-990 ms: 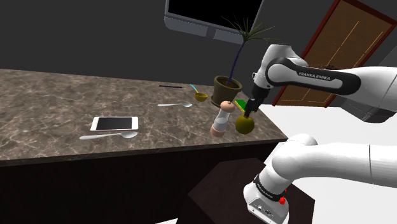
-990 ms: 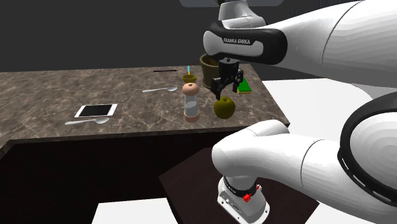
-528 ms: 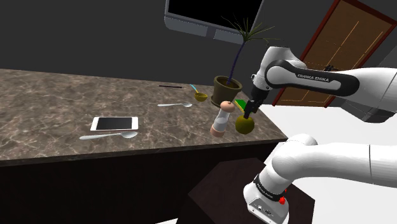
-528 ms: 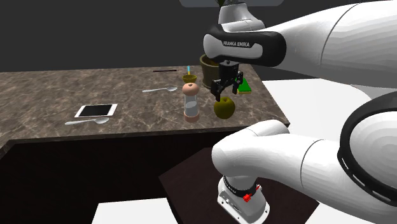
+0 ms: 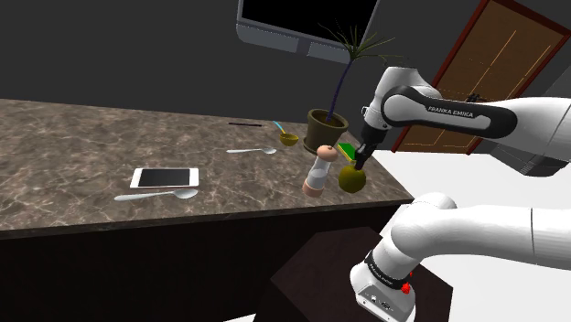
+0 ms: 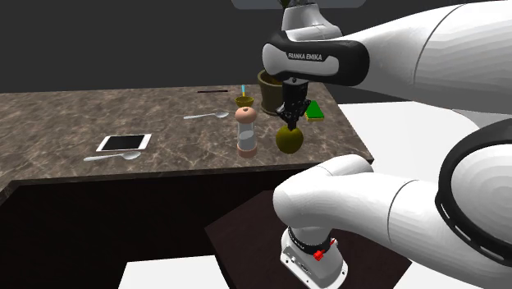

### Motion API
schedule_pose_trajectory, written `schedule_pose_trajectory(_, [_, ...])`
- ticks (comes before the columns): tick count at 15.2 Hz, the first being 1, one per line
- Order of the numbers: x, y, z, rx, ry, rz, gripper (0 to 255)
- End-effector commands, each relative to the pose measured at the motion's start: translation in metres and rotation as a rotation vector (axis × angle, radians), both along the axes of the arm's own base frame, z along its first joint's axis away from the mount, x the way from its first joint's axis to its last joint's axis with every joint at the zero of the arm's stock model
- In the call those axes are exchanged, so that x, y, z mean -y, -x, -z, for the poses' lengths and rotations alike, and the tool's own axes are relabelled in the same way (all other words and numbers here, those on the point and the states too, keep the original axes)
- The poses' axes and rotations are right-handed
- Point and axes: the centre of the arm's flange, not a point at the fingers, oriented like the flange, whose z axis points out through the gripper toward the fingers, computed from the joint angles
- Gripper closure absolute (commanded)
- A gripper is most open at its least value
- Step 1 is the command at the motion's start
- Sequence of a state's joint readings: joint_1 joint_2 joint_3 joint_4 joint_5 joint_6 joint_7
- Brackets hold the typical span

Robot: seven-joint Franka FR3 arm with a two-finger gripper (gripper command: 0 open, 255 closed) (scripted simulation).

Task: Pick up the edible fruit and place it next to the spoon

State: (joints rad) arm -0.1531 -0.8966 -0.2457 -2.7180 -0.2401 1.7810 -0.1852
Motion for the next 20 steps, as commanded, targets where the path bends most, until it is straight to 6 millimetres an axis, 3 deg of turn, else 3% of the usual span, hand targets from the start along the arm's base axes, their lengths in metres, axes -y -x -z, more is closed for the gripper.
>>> schedule_pose_trajectory(1, [0.0,0.0,0.001,-0.001,-0.001,0.0,255])
schedule_pose_trajectory(3, [0.0,0.0,0.001,-0.001,0.0,0.0,255])
schedule_pose_trajectory(20, [0.0,0.0,-0.089,-0.001,-0.001,0.0,255])
